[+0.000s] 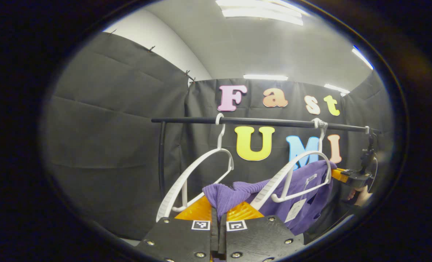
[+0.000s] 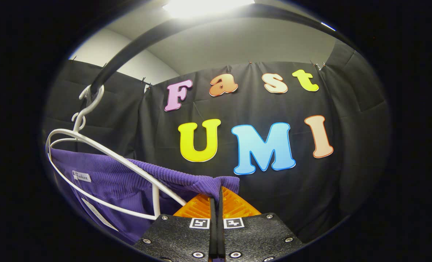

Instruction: Grasp the clothes on the hanger with both hands and then place them into the laundry hamper below.

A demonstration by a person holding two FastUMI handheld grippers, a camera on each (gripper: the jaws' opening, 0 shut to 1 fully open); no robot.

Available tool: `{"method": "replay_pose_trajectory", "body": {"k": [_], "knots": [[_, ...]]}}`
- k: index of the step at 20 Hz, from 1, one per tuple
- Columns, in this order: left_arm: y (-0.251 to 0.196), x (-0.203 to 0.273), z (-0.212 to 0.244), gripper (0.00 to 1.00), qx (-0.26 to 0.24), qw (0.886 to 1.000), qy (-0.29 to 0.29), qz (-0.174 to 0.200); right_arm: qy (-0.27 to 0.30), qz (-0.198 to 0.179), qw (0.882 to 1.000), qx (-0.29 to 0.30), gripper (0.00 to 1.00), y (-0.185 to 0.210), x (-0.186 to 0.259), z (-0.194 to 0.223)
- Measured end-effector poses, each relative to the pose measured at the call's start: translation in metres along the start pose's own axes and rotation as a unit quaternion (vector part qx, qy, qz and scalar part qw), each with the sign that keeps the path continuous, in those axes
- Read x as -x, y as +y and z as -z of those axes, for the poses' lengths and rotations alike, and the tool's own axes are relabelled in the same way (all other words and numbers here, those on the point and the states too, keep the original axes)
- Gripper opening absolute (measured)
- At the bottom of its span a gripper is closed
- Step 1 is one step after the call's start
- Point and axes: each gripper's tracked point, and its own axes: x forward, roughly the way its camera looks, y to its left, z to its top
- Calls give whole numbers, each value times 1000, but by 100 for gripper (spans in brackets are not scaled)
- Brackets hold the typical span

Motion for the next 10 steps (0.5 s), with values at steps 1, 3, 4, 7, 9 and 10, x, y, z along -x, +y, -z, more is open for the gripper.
{"method": "replay_pose_trajectory", "body": {"k": [1,3,4,7,9,10], "knots": [[-3,0,6,1,4,1000,5,0,8,2,1000,-2,0,1,-1,4],[-9,1,20,6,4,1000,13,2,16,7,1000,-13,0,-4,3,12],[-12,4,25,1,6,1000,17,3,17,11,1000,-13,0,-10,7,15],[-25,2,43,1,9,999,33,9,32,27,999,-1,0,-26,6,28],[-33,3,56,1,17,999,44,11,38,39,998,0,0,-34,9,36],[-35,4,61,1,22,998,50,10,42,45,998,-1,0,-37,11,40]]}}
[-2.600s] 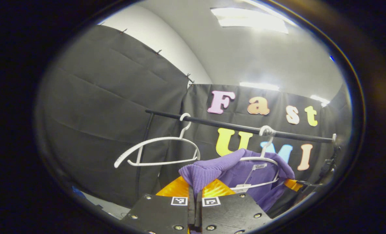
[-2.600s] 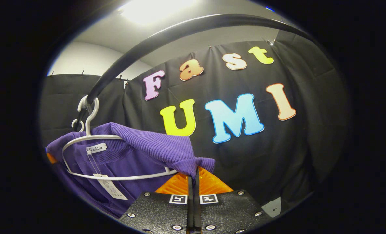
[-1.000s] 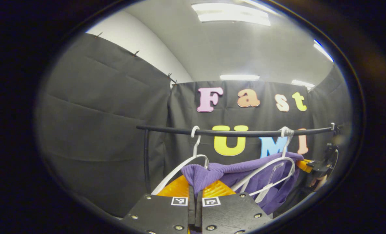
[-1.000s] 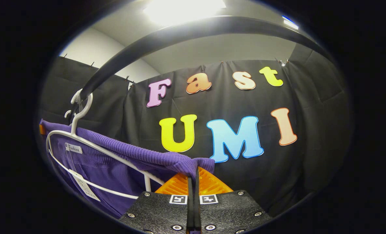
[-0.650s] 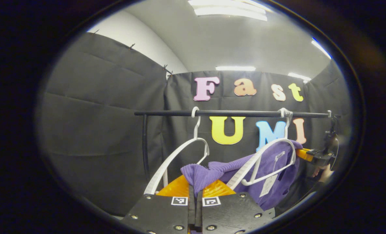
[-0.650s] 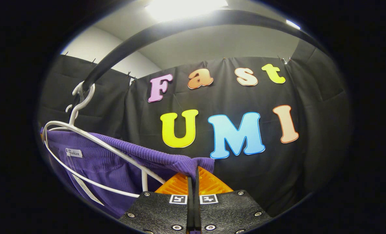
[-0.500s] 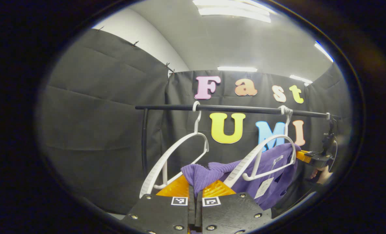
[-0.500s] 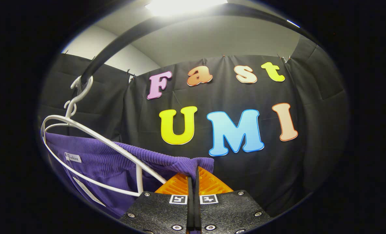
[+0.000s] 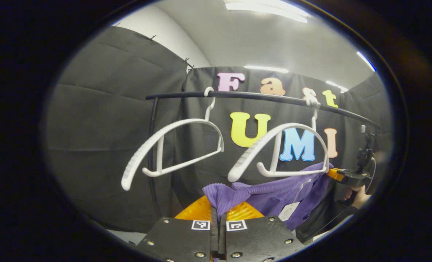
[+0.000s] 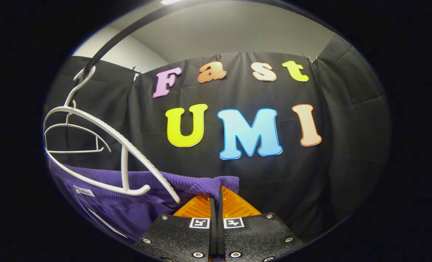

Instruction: Grasp the clothes on the hanger with both hands and then place them into the laundry hamper below.

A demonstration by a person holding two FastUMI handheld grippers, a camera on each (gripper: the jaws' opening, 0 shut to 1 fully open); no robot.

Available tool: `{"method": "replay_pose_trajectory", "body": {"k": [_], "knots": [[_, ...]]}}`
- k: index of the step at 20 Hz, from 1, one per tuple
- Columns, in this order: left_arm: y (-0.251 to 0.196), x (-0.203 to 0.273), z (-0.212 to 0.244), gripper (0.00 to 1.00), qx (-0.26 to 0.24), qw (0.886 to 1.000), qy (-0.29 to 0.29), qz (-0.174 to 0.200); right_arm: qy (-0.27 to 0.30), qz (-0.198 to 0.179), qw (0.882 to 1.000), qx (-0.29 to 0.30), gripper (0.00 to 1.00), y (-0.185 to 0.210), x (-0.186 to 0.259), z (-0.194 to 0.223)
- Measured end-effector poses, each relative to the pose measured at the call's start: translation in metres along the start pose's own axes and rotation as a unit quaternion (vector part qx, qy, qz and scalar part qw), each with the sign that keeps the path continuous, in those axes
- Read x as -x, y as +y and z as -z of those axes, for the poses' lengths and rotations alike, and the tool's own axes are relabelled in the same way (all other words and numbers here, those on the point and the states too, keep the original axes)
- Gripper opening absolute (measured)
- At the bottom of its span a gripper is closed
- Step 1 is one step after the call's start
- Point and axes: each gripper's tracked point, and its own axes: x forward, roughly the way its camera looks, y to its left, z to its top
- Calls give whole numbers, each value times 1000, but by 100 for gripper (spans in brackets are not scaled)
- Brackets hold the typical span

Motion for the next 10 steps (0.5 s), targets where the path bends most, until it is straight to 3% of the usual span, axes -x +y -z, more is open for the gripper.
{"method": "replay_pose_trajectory", "body": {"k": [2,6,7,8,9,10], "knots": [[-5,1,9,6,9,1000,10,-1,11,8,1000,-5,0,-7,6,11],[-13,7,24,6,8,1000,26,6,29,21,999,-12,0,-19,26,25],[-14,13,25,1,5,1000,27,9,33,23,999,-12,0,-21,36,28],[-16,18,26,6,4,1000,28,14,34,28,999,-9,0,-24,46,27],[-18,24,27,1,4,999,29,18,35,34,999,-3,0,-27,58,27],[-18,33,29,6,2,999,33,22,39,40,998,5,0,-29,70,28]]}}
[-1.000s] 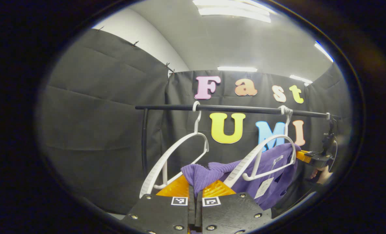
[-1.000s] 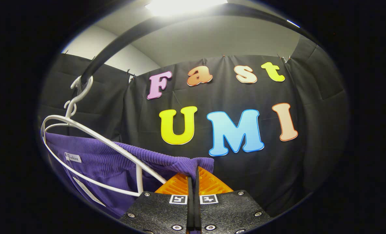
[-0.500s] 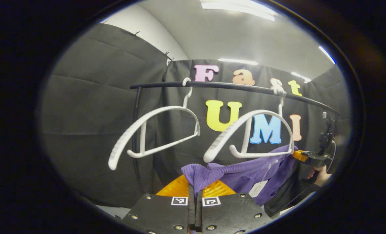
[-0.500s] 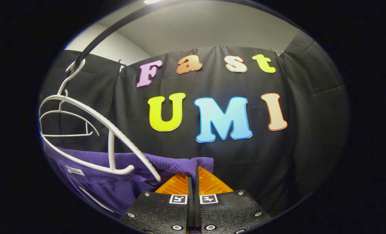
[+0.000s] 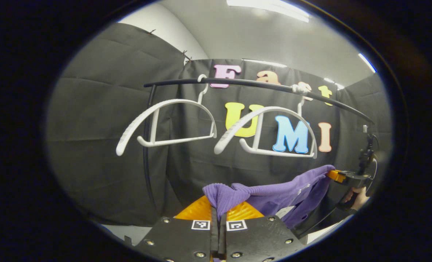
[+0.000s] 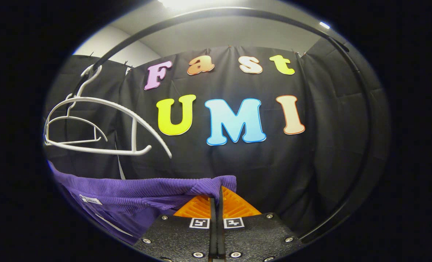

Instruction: Grasp the clothes on the hanger with both hands and then place them into the laundry hamper below.

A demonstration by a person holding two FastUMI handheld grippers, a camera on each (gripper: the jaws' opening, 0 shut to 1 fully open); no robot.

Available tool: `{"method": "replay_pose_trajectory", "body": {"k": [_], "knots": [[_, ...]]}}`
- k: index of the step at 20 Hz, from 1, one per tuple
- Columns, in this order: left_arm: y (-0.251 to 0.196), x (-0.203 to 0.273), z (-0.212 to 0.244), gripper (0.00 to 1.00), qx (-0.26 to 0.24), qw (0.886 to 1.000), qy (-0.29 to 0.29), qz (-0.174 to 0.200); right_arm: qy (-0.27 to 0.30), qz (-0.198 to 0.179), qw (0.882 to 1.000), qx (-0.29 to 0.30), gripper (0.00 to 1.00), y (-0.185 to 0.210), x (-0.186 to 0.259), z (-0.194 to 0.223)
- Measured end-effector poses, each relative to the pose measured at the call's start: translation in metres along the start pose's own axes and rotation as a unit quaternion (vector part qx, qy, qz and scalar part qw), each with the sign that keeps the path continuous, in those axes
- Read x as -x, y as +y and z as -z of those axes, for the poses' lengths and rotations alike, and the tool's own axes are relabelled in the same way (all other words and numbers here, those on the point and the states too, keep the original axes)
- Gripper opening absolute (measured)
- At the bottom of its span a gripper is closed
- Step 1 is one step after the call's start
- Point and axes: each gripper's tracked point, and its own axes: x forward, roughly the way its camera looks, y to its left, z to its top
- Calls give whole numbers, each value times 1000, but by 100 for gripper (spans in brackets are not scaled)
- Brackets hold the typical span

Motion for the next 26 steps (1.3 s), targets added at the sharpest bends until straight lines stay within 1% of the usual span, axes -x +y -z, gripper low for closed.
{"method": "replay_pose_trajectory", "body": {"k": [1,2,3,4,6,8,9,12,13,14,16,18,19,20,22,23,25,26], "knots": [[0,7,3,1,-2,1000,4,7,5,7,1000,6,0,-2,14,2],[2,15,7,1,-4,1000,6,14,9,13,1000,10,0,-4,26,3],[3,21,8,5,-8,1000,9,24,10,23,1000,12,0,-4,42,2],[6,26,9,1,-13,999,12,34,11,33,999,14,0,-4,55,1],[10,35,13,1,-21,998,19,59,14,56,998,20,0,-4,84,2],[13,43,19,1,-13,996,31,84,23,75,997,28,0,3,107,0],[15,46,23,1,-6,995,40,96,30,82,996,28,0,7,119,4],[21,52,41,1,-16,991,56,122,46,100,993,27,0,23,158,12],[19,56,47,6,-19,989,60,134,49,104,993,30,0,30,170,15],[19,65,56,1,-22,987,66,145,55,105,992,34,0,37,182,21],[15,77,73,1,-22,983,79,165,72,99,992,35,0,56,206,38],[10,87,91,1,-20,980,94,176,91,89,991,35,0,72,227,57],[7,91,100,0,-21,979,102,177,102,84,991,37,0,78,235,68],[6,91,110,6,-20,978,112,177,115,76,990,36,0,84,241,80],[0,93,130,6,-14,976,133,174,147,60,987,28,0,96,255,108],[-2,95,142,0,-11,974,146,170,163,53,985,24,0,102,261,123],[-5,97,162,1,-12,972,165,166,190,45,981,12,0,105,271,149],[-8,98,174,1,-19,970,175,168,202,42,979,-4,0,108,275,160]]}}
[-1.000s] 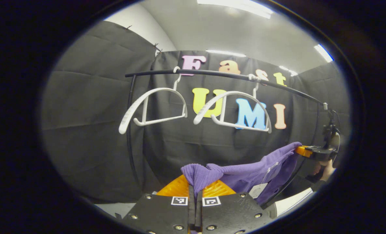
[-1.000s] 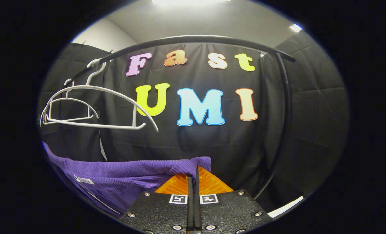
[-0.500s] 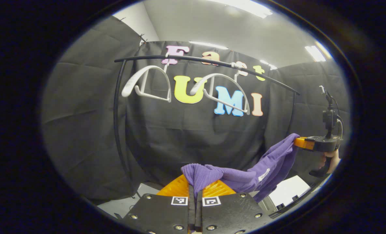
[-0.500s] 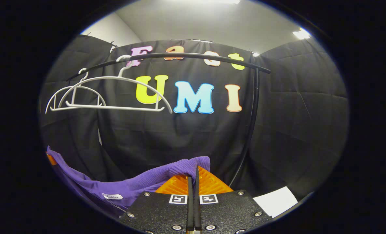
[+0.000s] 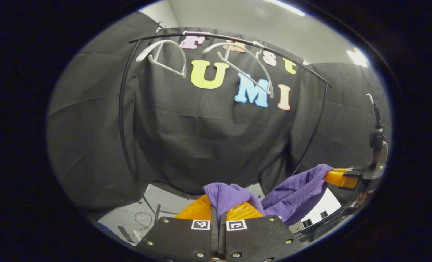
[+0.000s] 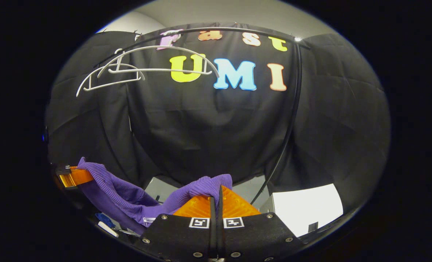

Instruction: Grasp the clothes on the hanger with both hands and then place them into the laundry hamper below.

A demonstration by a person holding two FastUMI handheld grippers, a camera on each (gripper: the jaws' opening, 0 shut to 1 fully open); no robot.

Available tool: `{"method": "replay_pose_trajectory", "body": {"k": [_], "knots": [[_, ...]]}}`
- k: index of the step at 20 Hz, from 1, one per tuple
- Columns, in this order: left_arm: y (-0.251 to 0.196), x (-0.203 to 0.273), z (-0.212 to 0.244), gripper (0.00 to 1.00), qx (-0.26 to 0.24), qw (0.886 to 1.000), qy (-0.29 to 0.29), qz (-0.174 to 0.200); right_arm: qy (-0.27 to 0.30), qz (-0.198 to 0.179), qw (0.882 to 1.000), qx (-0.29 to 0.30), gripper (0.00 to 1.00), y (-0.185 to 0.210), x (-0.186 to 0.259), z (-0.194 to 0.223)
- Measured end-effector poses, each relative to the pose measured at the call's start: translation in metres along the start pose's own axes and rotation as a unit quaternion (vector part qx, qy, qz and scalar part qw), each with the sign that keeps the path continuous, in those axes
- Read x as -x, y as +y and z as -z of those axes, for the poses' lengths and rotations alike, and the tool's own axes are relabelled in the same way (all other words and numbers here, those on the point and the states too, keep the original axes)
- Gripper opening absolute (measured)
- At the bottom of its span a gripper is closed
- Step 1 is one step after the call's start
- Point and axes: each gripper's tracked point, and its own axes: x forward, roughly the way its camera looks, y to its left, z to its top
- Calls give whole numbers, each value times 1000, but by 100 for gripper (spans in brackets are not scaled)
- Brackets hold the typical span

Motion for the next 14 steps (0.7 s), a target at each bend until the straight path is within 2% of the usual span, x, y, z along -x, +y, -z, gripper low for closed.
{"method": "replay_pose_trajectory", "body": {"k": [2,5,6,7,12,14], "knots": [[-7,-12,19,1,-18,1000,19,2,28,-12,999,-25,0,7,-5,26],[-16,-24,53,1,-24,998,50,10,75,-2,997,-34,0,-3,-20,68],[-21,-29,63,6,-27,998,58,12,86,3,995,-40,0,-7,-25,80],[-25,-35,73,1,-34,997,66,12,100,6,994,-45,0,-11,-29,91],[-34,-56,120,1,-47,992,111,20,154,14,987,-51,0,-22,-38,150],[-31,-68,144,1,-50,991,127,12,173,15,984,-48,0,-22,-47,169]]}}
